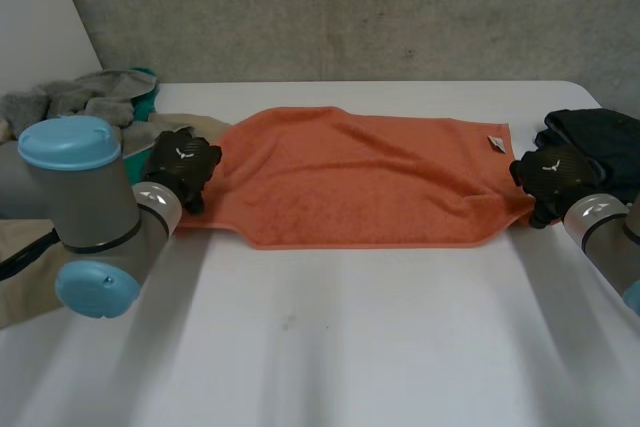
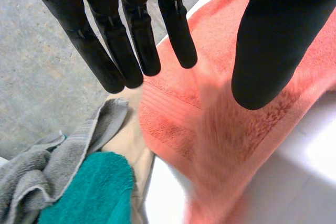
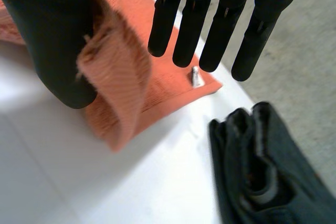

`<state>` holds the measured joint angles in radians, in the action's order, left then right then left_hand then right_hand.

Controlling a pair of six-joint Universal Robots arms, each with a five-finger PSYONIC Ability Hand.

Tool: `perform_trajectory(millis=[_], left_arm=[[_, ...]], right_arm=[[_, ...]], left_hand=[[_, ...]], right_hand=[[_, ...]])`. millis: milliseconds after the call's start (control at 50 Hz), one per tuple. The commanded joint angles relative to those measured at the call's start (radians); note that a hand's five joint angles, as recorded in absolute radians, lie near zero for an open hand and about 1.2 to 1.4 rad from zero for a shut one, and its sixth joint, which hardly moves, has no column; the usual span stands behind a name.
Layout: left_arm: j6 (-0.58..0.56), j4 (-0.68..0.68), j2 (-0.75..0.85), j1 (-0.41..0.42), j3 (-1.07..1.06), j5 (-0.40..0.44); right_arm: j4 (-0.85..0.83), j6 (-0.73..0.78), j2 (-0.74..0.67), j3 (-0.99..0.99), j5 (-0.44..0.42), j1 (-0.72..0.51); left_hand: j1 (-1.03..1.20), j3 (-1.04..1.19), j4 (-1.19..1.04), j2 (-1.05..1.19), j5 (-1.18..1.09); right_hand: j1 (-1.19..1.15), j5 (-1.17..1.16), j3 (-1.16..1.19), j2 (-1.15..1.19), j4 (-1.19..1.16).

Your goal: Fold the laundry.

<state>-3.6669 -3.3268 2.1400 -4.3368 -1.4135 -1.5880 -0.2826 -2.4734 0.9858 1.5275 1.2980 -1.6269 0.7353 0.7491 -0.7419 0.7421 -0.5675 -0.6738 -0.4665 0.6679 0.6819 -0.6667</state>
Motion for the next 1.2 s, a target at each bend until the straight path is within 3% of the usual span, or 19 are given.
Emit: perform_trajectory(millis=[20, 80, 100, 120, 240, 480, 640, 800, 1060, 1200], left_arm=[[-0.035, -0.022, -0.035, -0.009, -0.039, 0.0], [-0.044, -0.036, -0.045, -0.018, -0.056, 0.002], [-0.053, -0.046, -0.051, -0.024, -0.067, 0.003], [-0.058, -0.051, -0.052, -0.027, -0.073, 0.005], [-0.082, -0.065, -0.066, -0.06, -0.116, 0.023], [-0.099, -0.042, -0.081, -0.122, -0.19, 0.118], [-0.093, -0.03, -0.026, -0.124, -0.147, 0.125], [-0.059, 0.076, 0.034, -0.104, -0.056, 0.106], [0.119, 0.138, -0.084, -0.095, -0.076, 0.115], [0.128, 0.128, -0.052, -0.011, -0.07, 0.089]], right_arm=[[-0.111, 0.103, 0.069, 0.103, -0.037, 0.005], [-0.157, 0.148, 0.074, 0.134, -0.071, 0.007], [-0.187, 0.172, 0.076, 0.151, -0.098, 0.012], [-0.199, 0.185, 0.073, 0.157, -0.115, 0.013], [-0.231, 0.211, 0.068, 0.165, -0.183, 0.03], [-0.13, -0.131, 0.042, 0.044, -0.079, 0.042], [0.018, -0.258, 0.007, -0.049, -0.051, 0.048], [0.088, -0.28, 0.007, -0.07, -0.04, 0.052], [0.085, -0.248, 0.001, -0.064, -0.029, 0.053], [0.088, -0.246, 0.008, -0.064, -0.017, 0.044]], left_hand=[[-0.005, -0.019, 0.012, -0.012, 0.012], [-0.031, -0.045, 0.038, -0.038, 0.038], [-0.037, -0.051, 0.044, -0.044, 0.044], [-0.037, -0.051, 0.044, -0.044, 0.044], [-0.076, -0.089, 0.082, -0.082, 0.082], [-0.261, -0.274, 0.267, -0.267, 0.267], [-0.249, -0.263, 0.256, -0.256, 0.256], [-0.17, -0.183, 0.176, -0.176, 0.176], [-0.258, -0.271, 0.264, -0.264, 0.264], [-0.29, -0.304, 0.297, -0.297, 0.297]], right_hand=[[-0.111, -0.144, 0.117, 0.103, -0.118], [-0.345, -0.378, 0.351, 0.337, -0.352], [-0.686, -0.719, 0.692, 0.678, -0.693], [-0.722, -0.755, 0.728, 0.714, -0.729], [-0.722, -0.755, 0.728, 0.714, -0.73], [-0.722, -0.755, 0.728, 0.714, -0.73], [-0.722, -0.755, 0.728, 0.714, -0.73], [-0.722, -0.755, 0.728, 0.714, -0.73], [-0.722, -0.755, 0.728, 0.714, -0.73], [-0.722, -0.755, 0.728, 0.714, -0.73]])
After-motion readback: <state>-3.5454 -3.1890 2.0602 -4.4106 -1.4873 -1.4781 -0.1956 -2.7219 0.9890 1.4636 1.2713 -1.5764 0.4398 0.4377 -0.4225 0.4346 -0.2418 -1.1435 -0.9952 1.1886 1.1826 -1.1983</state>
